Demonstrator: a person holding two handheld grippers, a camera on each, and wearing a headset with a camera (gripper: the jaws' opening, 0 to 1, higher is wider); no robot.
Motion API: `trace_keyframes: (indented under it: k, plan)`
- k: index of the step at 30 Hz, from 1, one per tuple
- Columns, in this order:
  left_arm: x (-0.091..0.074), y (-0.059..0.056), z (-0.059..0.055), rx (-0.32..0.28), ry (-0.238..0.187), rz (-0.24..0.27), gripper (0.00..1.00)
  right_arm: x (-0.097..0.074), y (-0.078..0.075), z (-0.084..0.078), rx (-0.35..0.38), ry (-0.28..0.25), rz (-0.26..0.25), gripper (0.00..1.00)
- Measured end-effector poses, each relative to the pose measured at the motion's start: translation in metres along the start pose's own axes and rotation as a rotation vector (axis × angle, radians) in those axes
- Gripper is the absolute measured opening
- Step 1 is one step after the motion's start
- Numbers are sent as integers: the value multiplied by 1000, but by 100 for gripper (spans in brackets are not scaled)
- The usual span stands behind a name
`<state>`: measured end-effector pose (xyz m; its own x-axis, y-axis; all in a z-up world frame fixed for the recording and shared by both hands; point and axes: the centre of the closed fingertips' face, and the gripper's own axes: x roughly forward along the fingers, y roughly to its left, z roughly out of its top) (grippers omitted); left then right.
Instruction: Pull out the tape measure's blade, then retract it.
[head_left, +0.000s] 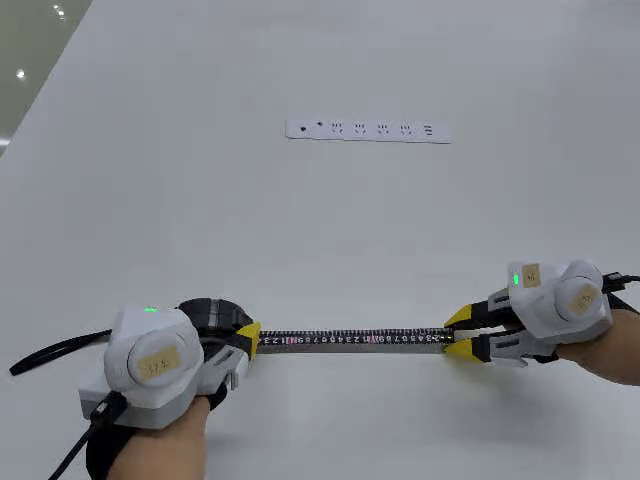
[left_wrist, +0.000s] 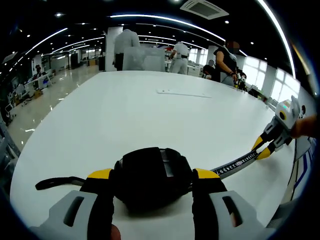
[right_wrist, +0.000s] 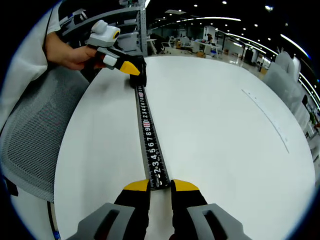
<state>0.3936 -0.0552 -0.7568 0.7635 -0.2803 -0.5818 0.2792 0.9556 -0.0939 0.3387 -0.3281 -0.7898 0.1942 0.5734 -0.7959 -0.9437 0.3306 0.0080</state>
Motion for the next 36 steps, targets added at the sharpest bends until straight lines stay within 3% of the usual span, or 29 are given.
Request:
trace_keyframes:
  k: [9,26,36]
  plan:
    - [2,0,-1,-25,8,2,59,0,0,-2,-19,8,-5,13]
    - [2,1,-3,-17,26,-9,56,0,4,2,-12,14,-1,11]
    - [2,2,-3,-32,28,-22,56,10,5,20,-13,-19,7,11]
